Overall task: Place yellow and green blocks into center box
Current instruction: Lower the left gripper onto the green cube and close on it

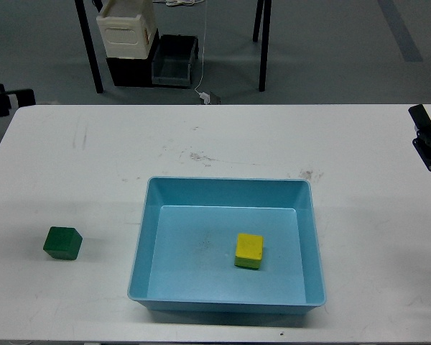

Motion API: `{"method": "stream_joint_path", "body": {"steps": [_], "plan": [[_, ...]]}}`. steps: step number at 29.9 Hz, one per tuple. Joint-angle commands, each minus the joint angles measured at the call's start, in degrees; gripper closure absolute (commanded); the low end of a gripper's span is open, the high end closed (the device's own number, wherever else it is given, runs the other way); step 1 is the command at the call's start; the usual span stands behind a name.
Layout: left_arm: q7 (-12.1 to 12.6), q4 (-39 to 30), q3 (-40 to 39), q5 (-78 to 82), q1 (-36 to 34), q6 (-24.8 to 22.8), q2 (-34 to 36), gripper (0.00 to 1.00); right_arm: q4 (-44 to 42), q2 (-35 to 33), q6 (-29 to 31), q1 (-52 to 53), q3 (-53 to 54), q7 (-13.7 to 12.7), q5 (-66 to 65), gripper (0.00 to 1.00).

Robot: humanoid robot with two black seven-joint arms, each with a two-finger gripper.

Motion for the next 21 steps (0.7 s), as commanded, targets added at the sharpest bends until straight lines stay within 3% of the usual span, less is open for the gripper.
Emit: {"method": "stream_joint_path", "body": {"steps": [1, 12, 21], "plan": [[0.0, -1.9, 2.3, 2.9, -0.3, 0.0, -0.6, 0.00, 0.0, 0.1, 0.0, -1.4, 0.2, 0.1, 0.0, 0.00], [0.0, -2.9, 18.1, 22.4, -0.3, 0.0, -5.7, 0.00, 0.0, 0.7, 0.0, -3.7, 0.1, 0.1, 0.0, 0.00], [0.0, 1.0, 20.6, 24.1, -0.3, 0.0, -10.4, 0.00, -0.1, 0.7, -0.1, -5.4, 0.3, 1.6, 0.1, 0.00]]}}
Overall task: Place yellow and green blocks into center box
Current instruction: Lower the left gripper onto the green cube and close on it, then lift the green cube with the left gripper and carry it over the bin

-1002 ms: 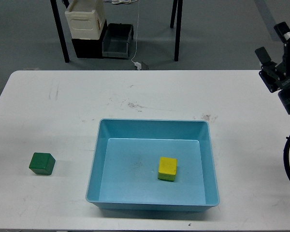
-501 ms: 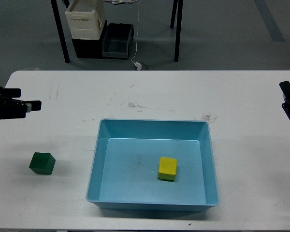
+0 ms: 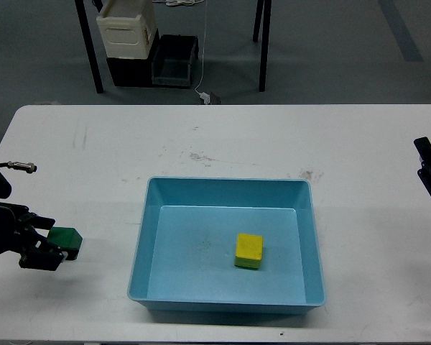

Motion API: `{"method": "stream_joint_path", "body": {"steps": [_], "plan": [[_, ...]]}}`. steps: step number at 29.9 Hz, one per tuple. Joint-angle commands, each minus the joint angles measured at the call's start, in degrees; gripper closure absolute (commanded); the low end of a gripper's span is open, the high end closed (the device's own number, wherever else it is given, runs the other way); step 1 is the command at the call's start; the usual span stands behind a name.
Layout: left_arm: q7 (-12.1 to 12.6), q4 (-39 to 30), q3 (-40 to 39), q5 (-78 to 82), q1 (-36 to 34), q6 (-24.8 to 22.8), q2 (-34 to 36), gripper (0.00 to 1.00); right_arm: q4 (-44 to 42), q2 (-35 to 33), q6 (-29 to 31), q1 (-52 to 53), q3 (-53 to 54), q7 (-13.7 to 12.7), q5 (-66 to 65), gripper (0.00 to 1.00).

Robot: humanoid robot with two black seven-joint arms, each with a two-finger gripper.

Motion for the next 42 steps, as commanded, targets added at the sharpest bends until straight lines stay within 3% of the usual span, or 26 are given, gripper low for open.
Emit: {"method": "stream_joint_path", "body": {"steps": [1, 23, 34, 36, 42], "plan": [[0.0, 2.4, 0.8, 1.2, 0.0, 0.0, -1.5, 0.00, 0.0, 0.0, -0.1, -0.6, 0.0, 0.8, 0.0, 0.00], [0.0, 11.4, 2.9, 2.0, 0.1, 0.0, -5.7, 0.00, 0.0, 1.0, -0.1, -2.0, -0.5, 0.8, 0.0, 0.00], [0.0, 11.9, 2.9, 1.4, 0.3, 0.0, -8.5, 0.01, 0.0, 1.0, -0.1, -2.4, -0.3, 0.9, 0.0, 0.00], [0.0, 11.9, 2.9, 0.8, 0.1, 0.0, -9.1, 0.03, 0.0, 1.0, -0.1, -2.4, -0.3, 0.9, 0.0, 0.00], [0.0, 13.2, 3.1, 1.0, 0.5, 0.0, -9.4, 0.21, 0.0, 1.0, -0.1, -2.4, -0.1, 0.9, 0.0, 0.00]]}}
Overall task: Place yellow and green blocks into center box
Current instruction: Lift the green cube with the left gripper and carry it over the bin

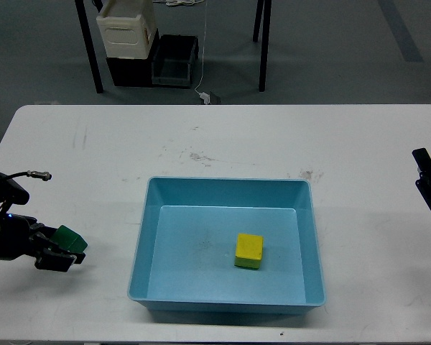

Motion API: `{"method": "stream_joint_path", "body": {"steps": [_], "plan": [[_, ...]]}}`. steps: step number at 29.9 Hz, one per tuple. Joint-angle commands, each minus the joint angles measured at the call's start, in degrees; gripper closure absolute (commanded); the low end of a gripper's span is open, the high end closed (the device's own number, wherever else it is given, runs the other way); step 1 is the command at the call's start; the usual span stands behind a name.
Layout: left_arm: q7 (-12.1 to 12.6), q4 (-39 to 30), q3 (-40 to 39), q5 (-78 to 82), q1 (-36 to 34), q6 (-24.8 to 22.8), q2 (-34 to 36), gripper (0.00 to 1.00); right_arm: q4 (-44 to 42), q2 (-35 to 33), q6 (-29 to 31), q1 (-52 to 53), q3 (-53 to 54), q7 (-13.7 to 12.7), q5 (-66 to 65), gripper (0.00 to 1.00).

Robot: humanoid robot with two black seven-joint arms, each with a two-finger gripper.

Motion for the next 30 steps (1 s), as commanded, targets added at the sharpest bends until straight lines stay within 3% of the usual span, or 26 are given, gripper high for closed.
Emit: {"method": "stream_joint_path", "body": {"steps": [1, 6, 8, 10, 13, 20, 25, 30], "plan": [[0.0, 0.8, 0.2, 0.6, 0.6, 0.0, 0.1, 0.24, 0.0, 0.0, -0.1, -0.2, 0.1, 0.0, 0.0, 0.00], [0.0, 1.3, 1.6, 0.7, 0.4, 0.3, 0.2, 0.46, 0.0, 0.2, -0.1, -0.4, 0.0, 0.0, 0.0, 0.00], [0.0, 1.9, 1.6, 0.6, 0.5, 2.8, 0.2, 0.53, 0.0, 0.6, -0.1, -0.4, 0.1, 0.0, 0.0, 0.00], [0.0, 2.1, 1.6, 0.4, 0.7, 5.8, 0.3, 0.66, 0.0, 0.8, -0.1, -0.4, 0.0, 0.0, 0.0, 0.00], [0.0, 2.2, 1.7, 0.0, 0.3, 9.7, 0.8, 0.70, 0.0, 0.8, -0.1, -0.4, 0.1, 0.0, 0.0, 0.00], [0.0, 2.8, 1.1, -4.0, -4.9, 11.9, 3.5, 0.71, 0.0, 0.8, -0.1, -0.4, 0.1, 0.0, 0.0, 0.00], [0.0, -1.8, 1.2, -6.5, -10.0, 13.4, 10.7, 0.71, 0.0, 0.8, -0.1, -0.4, 0.0, 0.0, 0.0, 0.00], [0.0, -9.1, 1.4, -6.5, -16.2, 13.3, 11.1, 0.71, -0.1, 1.4, -0.1, -0.4, 0.0, 0.0, 0.0, 0.00]]}}
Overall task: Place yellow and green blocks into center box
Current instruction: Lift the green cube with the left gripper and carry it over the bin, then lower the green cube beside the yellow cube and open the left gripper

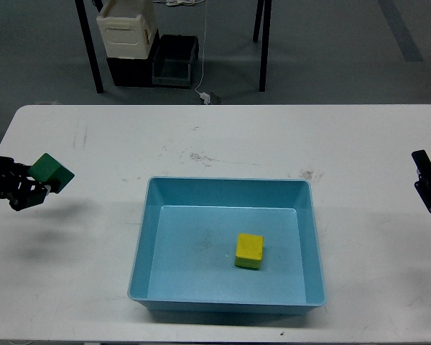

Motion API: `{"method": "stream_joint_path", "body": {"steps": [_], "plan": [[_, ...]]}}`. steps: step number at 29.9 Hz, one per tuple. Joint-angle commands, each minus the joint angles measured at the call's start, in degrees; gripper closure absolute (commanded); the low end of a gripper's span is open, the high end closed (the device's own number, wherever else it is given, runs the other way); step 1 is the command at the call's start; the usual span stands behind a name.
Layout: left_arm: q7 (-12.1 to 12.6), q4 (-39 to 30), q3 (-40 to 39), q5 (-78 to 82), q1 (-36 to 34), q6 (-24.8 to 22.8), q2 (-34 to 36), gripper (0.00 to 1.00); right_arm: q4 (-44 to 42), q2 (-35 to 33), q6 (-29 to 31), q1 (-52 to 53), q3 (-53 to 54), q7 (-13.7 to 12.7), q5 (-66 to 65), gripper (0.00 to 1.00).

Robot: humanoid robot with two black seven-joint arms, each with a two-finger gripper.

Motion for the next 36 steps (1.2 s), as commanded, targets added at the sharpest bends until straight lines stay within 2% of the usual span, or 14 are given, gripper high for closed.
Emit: {"method": "stream_joint_path", "body": {"steps": [1, 3, 8, 13, 21, 28, 30, 34, 36], "plan": [[0.0, -6.0, 0.0, 0.0, -3.9, -0.3, 0.1, 0.71, -0.1, 0.2, 0.0, 0.0, 0.0, 0.0, 0.0, 0.00], [0.0, -8.7, 0.0, 0.1, -6.2, -0.9, -0.9, 0.71, -0.3, 0.2, 0.0, 0.0, 0.0, 0.0, 0.0, 0.00], [0.0, -14.4, 0.2, 1.1, -9.5, -2.6, -8.6, 0.71, -0.4, 0.2, 0.0, 0.0, -0.5, 0.0, 0.0, 0.00], [0.0, -14.5, 3.4, 6.3, -15.5, -13.4, -19.2, 0.71, -0.5, 0.2, 0.1, 0.1, -1.3, 0.0, 0.0, 0.00], [0.0, -12.6, 20.1, 6.8, -27.0, -13.4, -30.5, 0.69, -0.5, 1.2, 0.2, 0.3, -1.3, 0.0, 0.0, 0.00], [0.0, -3.2, 24.5, 8.7, -26.7, -13.4, -40.5, 0.64, -0.5, 3.4, 0.2, 0.3, -1.3, 0.0, 0.1, 0.00], [0.0, -1.7, 24.5, 8.7, -26.4, -13.4, -41.7, 0.54, -0.5, 3.8, 0.2, 0.3, -1.3, 0.0, 0.1, 0.00], [0.0, -0.6, 24.6, 8.5, -26.0, -13.4, -42.1, 0.27, -0.5, 3.8, 0.2, 0.3, -1.3, -0.1, 2.6, 0.00], [0.0, 0.4, 24.6, 8.4, -25.5, -13.4, -42.1, 0.19, -0.5, 3.8, 0.2, 0.3, -1.3, -0.1, 4.4, 0.00]]}}
